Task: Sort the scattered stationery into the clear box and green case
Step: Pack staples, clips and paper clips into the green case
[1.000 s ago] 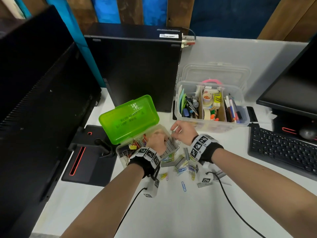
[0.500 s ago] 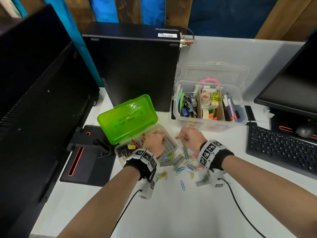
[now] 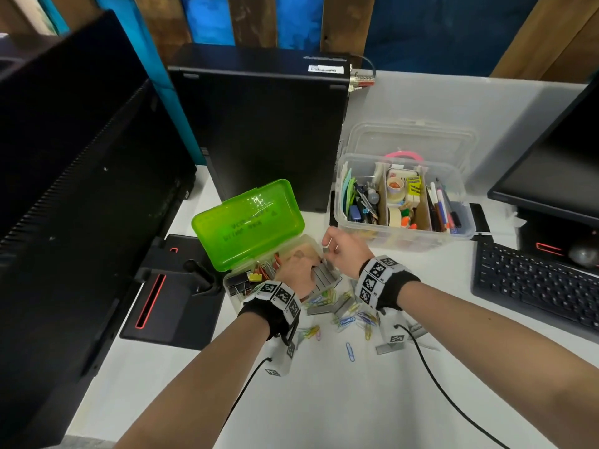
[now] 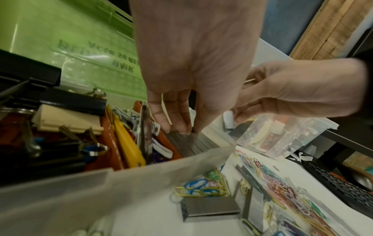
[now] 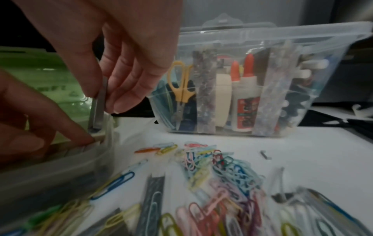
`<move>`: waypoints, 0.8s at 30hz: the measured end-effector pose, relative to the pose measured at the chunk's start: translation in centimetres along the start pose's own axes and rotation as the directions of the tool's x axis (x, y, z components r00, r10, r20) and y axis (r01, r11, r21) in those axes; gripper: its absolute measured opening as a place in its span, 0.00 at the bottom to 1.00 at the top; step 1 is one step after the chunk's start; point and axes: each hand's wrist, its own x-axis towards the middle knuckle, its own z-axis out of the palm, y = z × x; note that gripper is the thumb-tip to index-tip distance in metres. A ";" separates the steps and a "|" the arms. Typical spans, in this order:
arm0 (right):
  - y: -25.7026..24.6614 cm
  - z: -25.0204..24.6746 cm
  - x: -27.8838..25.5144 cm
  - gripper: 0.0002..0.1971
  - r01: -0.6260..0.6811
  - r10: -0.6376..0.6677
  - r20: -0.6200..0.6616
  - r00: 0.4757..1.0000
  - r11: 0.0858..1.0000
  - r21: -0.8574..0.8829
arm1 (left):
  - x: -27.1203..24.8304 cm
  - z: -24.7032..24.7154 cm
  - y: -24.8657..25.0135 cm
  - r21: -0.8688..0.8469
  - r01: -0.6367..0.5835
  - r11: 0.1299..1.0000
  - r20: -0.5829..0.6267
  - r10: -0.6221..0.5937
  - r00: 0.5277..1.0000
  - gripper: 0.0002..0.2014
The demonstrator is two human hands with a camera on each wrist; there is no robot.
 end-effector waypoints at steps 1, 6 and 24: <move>-0.1 0.2 0.2 0.06 0.014 -0.012 0.032 0.999 0.999 -0.051 | 0.1 0.0 0.0 0.002 0.004 1.000 0.003 -0.004 1.000 0.20; 0.0 0.9 1.1 0.07 0.106 -0.062 0.155 0.986 0.949 -0.298 | 0.3 -0.1 0.3 -0.002 0.000 1.000 -0.047 0.000 0.999 0.18; 0.7 1.4 0.7 0.12 0.120 -0.053 0.214 0.976 0.941 -0.316 | 0.1 -0.6 -0.3 0.009 -0.034 0.999 -0.075 0.034 0.997 0.11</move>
